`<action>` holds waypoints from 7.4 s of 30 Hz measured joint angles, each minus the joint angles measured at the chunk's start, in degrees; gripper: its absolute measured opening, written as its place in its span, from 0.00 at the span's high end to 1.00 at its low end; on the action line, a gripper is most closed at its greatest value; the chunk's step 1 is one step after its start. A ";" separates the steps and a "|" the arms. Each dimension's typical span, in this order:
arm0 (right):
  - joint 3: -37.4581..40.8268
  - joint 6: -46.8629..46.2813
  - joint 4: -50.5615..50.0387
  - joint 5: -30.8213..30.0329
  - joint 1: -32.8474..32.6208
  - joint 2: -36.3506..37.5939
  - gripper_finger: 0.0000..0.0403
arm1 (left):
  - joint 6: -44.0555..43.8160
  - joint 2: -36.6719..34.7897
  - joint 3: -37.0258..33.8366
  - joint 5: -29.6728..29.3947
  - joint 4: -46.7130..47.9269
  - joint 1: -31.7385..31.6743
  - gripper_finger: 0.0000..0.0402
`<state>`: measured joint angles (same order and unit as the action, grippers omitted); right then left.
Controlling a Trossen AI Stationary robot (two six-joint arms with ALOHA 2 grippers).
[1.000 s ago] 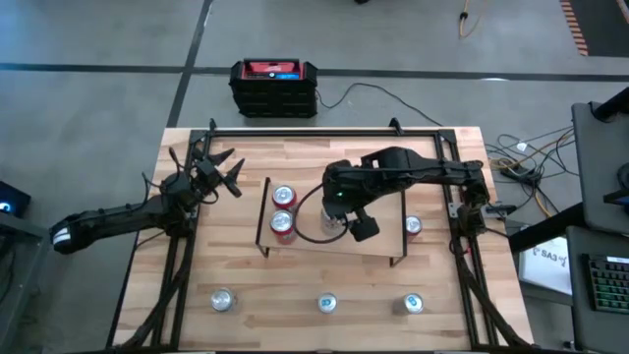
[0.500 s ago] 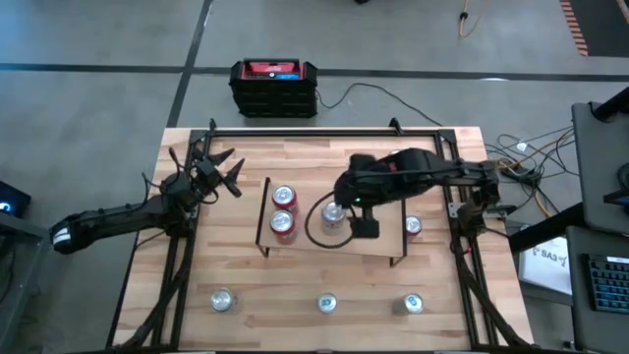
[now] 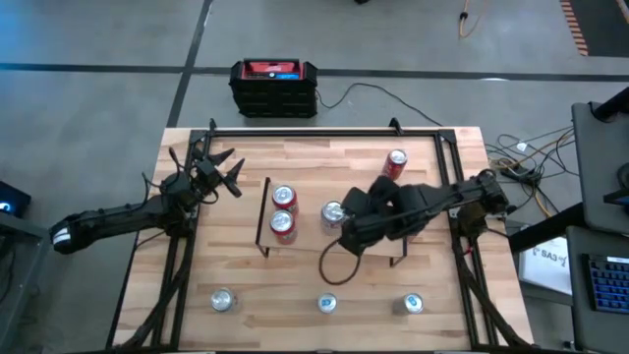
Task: Place canned beverage on shelf
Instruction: Put the top silver soda can on the shelf
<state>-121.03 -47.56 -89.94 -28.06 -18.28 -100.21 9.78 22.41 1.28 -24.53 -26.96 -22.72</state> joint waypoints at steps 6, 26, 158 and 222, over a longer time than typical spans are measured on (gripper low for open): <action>6.99 -9.93 -0.14 -1.96 -2.75 6.07 0.17 | 0.00 0.02 0.00 0.02 0.00 0.02 0.51; 28.85 -56.81 3.10 -38.45 -20.27 1.62 0.19 | 0.00 0.00 0.00 0.02 -0.01 0.02 0.51; 7.91 -68.25 0.00 -44.38 -11.55 -23.60 0.03 | 0.00 0.00 0.00 0.02 0.00 0.00 0.51; 7.96 -54.55 11.86 -50.76 -8.36 -23.60 0.01 | 0.00 0.00 0.00 0.02 0.00 0.02 0.51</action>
<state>-113.08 -102.12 -78.08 -78.82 -26.63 -123.81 9.78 22.42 1.28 -24.51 -26.96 -22.70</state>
